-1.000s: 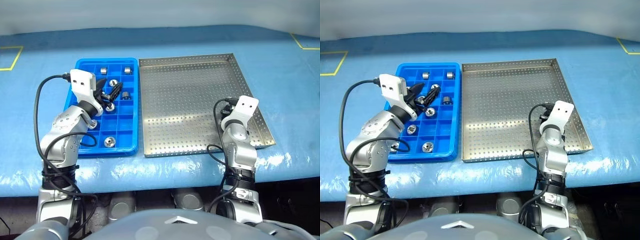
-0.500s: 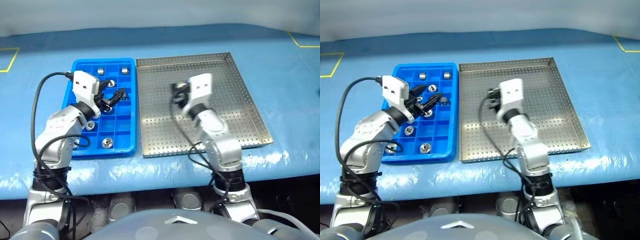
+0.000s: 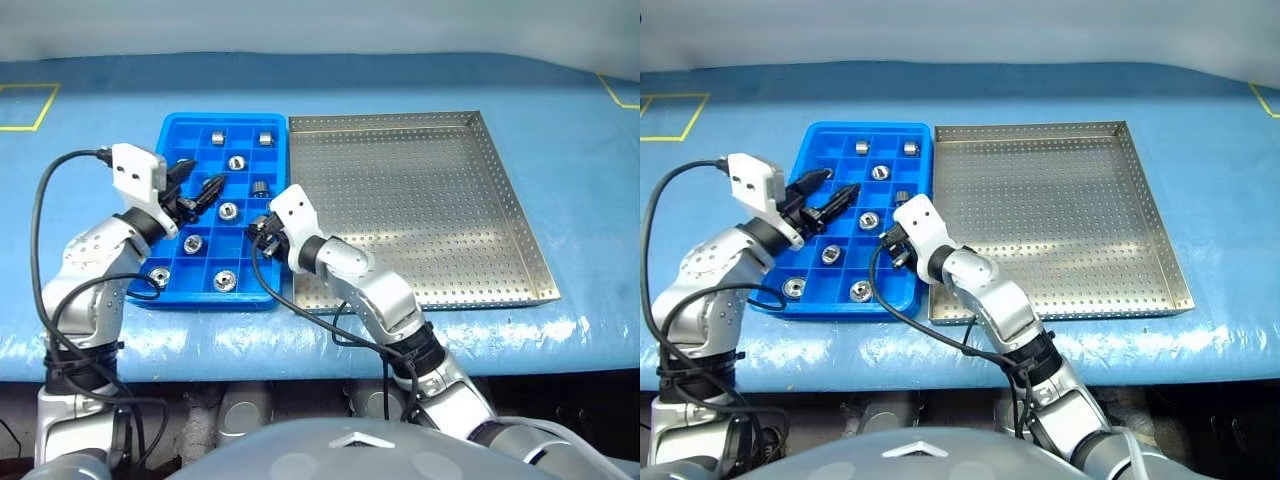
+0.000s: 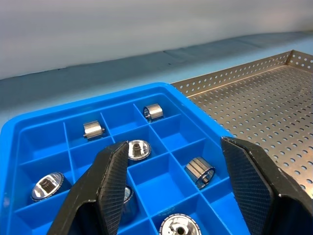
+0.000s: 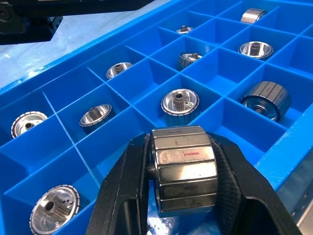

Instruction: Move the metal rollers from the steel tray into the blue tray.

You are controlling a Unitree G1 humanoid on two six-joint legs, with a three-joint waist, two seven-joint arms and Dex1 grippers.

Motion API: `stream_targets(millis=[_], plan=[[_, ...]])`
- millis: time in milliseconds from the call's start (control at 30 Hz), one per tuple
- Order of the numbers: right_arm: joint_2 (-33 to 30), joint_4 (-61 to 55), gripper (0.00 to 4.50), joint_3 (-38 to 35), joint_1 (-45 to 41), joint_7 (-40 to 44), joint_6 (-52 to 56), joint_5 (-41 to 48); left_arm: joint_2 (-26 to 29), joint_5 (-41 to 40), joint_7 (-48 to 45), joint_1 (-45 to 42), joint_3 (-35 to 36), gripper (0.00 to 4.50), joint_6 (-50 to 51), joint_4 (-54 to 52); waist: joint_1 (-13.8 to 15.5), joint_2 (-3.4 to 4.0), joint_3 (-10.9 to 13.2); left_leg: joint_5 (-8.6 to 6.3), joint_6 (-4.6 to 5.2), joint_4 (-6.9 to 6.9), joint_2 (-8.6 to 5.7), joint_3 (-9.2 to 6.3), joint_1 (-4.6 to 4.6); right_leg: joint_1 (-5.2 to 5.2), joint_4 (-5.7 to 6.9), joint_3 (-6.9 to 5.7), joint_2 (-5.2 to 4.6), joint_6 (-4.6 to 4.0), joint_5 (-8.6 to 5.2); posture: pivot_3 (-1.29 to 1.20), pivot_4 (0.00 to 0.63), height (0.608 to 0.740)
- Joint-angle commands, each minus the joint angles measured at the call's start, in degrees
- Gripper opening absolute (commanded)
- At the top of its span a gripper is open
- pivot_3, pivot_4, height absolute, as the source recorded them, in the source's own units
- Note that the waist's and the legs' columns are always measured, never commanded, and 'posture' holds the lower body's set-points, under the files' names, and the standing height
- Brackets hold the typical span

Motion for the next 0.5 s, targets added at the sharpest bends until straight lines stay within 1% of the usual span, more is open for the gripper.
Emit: stream_targets(millis=[33, 67, 133, 233, 367, 433, 500], plan=[[0.0, -1.7, 2.28, -0.8, -0.6, -0.1, 0.5, -0.4, -0.3, -0.6, 0.4, -0.7, -0.4, 3.29, 0.3, -2.2, 0.0, 0.00, 0.0, 0.00, 0.00, 0.00, 0.00, 0.00, 0.02, 0.01, 0.00, 0.00, 0.00, 0.00, 0.00, 0.00, 0.150, 0.740], [0.1, -3.1, 2.67, -1.1, -0.1, 0.1, 0.6, 0.1, -0.5, -0.8, 0.2, -1.0, -0.9, 3.29, 0.4, -2.0, 0.0, 0.00, 0.0, 0.00, 0.00, 0.00, 0.00, 0.01, 0.03, 0.02, 0.01, 0.00, 0.00, 0.01, 0.00, 0.00, 0.150, 0.740], [0.1, -5.7, 3.26, -1.5, 0.6, 0.1, 0.1, 0.5, -0.8, -0.6, -0.2, -1.6, -2.2, 3.29, 0.5, -1.6, 0.0, 0.00, 0.0, 0.00, 0.00, 0.01, 0.00, 0.01, 0.02, 0.02, 0.01, 0.00, 0.00, 0.05, -0.03, 0.00, 0.150, 0.740], [-0.2, -9.6, 3.26, -3.1, 2.0, -1.0, 0.6, 0.7, -1.7, 0.0, -0.7, -2.6, -4.4, 3.29, 0.1, -0.9, 0.1, 0.00, 0.0, 0.00, 0.00, 0.01, -0.01, 0.00, -0.01, 0.01, 0.00, 0.00, 0.00, 0.05, -0.03, -0.04, 0.150, 0.740], [-2.4, -15.6, 3.26, -8.3, 3.3, -5.1, -3.5, -2.3, -3.8, 0.6, -1.0, -3.9, -7.1, 3.29, -0.9, 0.1, 0.0, 0.00, 0.0, 0.00, 0.00, 0.02, -0.03, 0.01, -0.04, 0.01, -0.01, 0.00, -0.02, 0.05, -0.02, -0.05, 0.150, 0.740], [-6.2, -18.3, 3.26, -11.9, 4.6, -6.6, -6.9, -5.1, -4.2, 2.1, -2.6, -4.1, -10.9, 3.29, -1.8, -0.2, 0.1, -0.01, 0.0, 0.00, -0.01, 0.04, -0.03, 0.02, -0.04, 0.01, -0.01, 0.01, -0.03, 0.07, -0.03, -0.06, 0.150, 0.740], [-13.0, -19.9, 3.26, -15.0, 7.6, -6.6, -8.9, -8.7, -4.6, 3.2, -3.7, -4.3, -14.1, 3.29, -2.6, -0.1, 0.2, 0.01, 0.0, 0.00, -0.01, 0.03, -0.08, 0.01, -0.04, 0.04, -0.04, 0.01, -0.06, 0.08, -0.04, -0.07, 0.150, 0.740]])
